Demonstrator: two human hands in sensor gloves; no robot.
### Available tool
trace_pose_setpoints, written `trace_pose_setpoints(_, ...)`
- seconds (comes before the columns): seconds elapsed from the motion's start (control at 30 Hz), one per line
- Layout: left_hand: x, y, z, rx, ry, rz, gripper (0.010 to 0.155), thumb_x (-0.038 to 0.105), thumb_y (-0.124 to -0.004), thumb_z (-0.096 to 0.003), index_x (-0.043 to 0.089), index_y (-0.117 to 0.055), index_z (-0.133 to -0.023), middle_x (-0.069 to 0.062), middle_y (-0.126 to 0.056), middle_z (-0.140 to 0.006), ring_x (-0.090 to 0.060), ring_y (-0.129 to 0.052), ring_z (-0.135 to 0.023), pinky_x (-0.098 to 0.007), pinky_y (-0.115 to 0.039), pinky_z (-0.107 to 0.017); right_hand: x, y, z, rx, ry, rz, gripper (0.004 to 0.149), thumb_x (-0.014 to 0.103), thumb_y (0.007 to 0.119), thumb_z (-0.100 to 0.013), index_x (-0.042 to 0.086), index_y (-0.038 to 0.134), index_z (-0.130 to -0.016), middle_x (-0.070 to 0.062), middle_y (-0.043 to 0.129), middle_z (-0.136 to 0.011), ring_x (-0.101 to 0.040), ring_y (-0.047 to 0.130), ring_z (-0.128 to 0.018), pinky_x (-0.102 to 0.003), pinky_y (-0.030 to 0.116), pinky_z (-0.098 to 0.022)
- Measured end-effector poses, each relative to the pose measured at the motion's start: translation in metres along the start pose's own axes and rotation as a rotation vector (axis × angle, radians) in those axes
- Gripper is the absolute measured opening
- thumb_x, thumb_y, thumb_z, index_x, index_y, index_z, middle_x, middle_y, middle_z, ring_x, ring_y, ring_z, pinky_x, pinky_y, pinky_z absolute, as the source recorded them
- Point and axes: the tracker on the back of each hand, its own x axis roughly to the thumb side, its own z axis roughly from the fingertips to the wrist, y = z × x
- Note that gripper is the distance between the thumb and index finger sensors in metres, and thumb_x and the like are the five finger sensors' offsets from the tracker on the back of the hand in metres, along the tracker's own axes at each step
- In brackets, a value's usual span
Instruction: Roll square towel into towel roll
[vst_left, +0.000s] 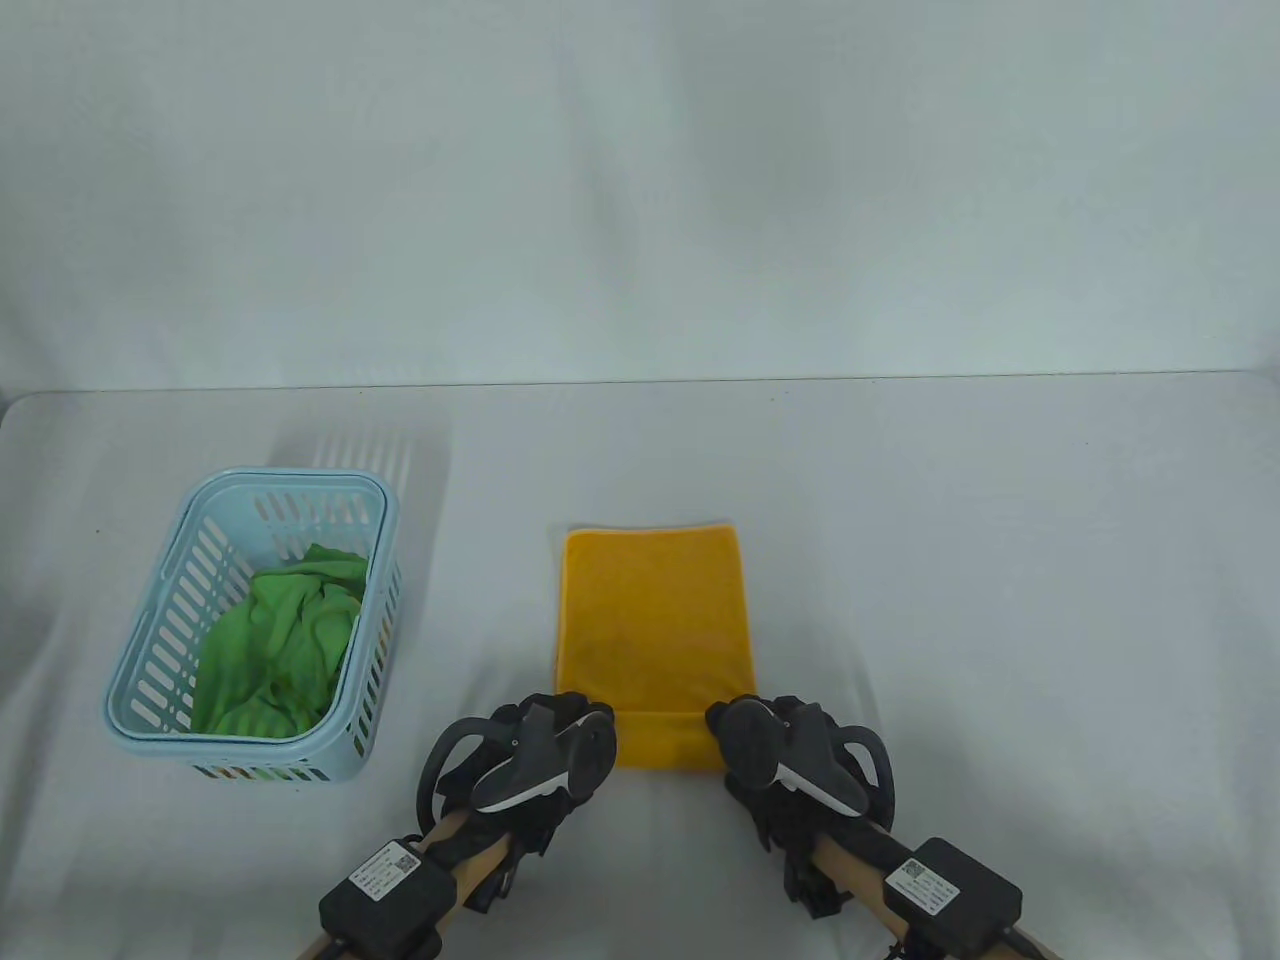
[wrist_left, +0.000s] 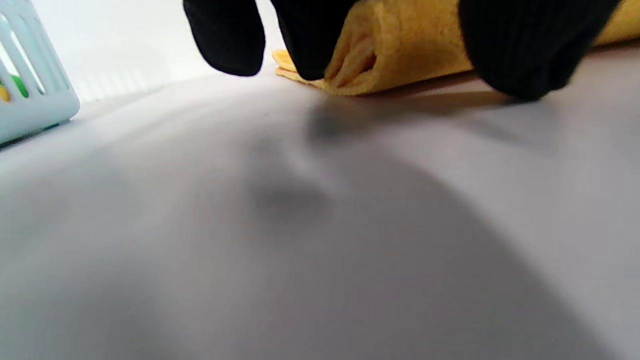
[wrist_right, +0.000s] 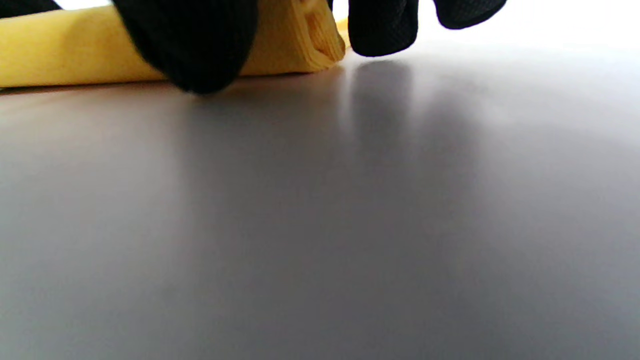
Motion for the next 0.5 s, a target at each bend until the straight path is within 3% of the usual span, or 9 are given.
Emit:
trace_pose_setpoints(0.27,-0.008,0.000,-0.002,-0.019,0.021,0.059,0.071,0.048,-0.071,-0.0405,0.045,-0.040,-0.104,0.016,-0.045,-0.113,-0.013,-0.061,-0.106,-0.046,-0.059,-0.080,-0.008,-0.007,-0.004,-0.003,0.023,-0.116,0.057,0.043,0.073,-0.037,0.038,0.061,-0.093,0.010,0.068,-0.101,-0.028,0.070,-0.094,-0.055,0.061,-0.067)
trace_pose_setpoints(0.5,-0.026,0.011,-0.003,-0.024,0.052,0.307,0.065,0.049,-0.073,-0.0398,0.040,-0.057,-0.102,0.012,-0.067,-0.107,-0.015,-0.078,-0.099,-0.045,-0.066,-0.077,-0.022,-0.014,-0.007,0.031,0.074,-0.319,0.056,0.045,0.074,-0.036,0.037,0.065,-0.091,0.008,0.078,-0.094,-0.027,0.073,-0.091,-0.053,0.063,-0.066)
